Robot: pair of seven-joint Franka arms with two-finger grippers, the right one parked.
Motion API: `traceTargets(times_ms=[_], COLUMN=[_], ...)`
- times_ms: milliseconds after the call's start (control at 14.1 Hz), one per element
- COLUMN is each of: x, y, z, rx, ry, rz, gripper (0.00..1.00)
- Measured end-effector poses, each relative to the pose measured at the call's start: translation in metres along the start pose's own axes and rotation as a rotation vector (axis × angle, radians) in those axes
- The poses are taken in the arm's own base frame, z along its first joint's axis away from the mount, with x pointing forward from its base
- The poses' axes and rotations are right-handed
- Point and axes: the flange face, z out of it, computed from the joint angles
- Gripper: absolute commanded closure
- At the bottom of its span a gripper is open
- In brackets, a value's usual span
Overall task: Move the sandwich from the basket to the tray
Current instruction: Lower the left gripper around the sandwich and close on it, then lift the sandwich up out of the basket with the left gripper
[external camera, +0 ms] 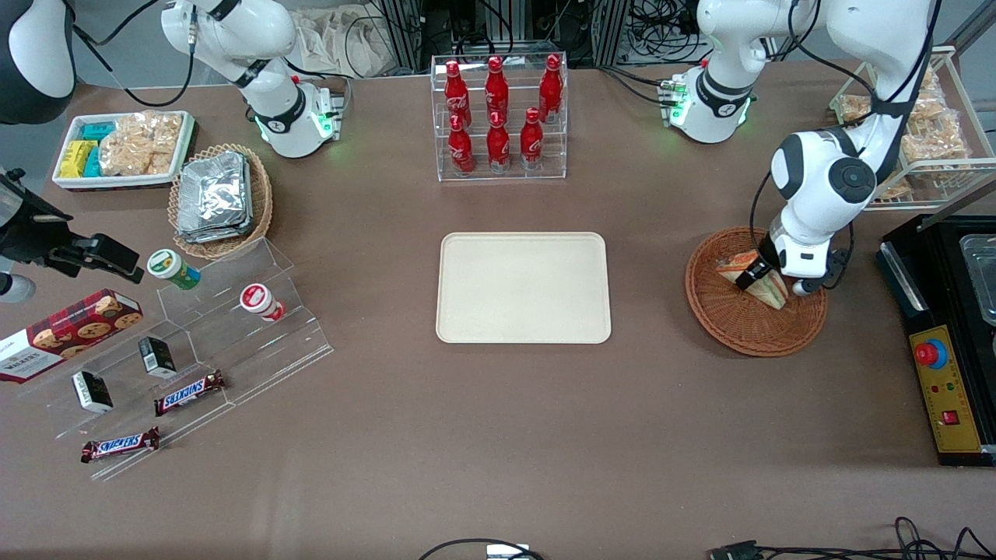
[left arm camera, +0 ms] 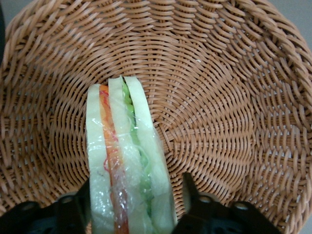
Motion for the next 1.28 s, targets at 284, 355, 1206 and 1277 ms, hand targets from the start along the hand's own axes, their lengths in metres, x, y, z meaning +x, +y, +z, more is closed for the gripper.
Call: traceTargets(times_ms=[284, 355, 1206, 1277], x=[-0.002, -0.003, 0.001, -0.001], y=[-0.002, -0.001, 0.007, 0.009], z=[0.002, 0.001, -0.136, -0.14], rx=[-0.006, -0.007, 0.013, 0.013], ry=[0.009, 0.012, 0.001, 0.006], rz=[0.008, 0.022, 0.758, 0.822], gripper=[0.97, 0.98, 0.97, 0.97])
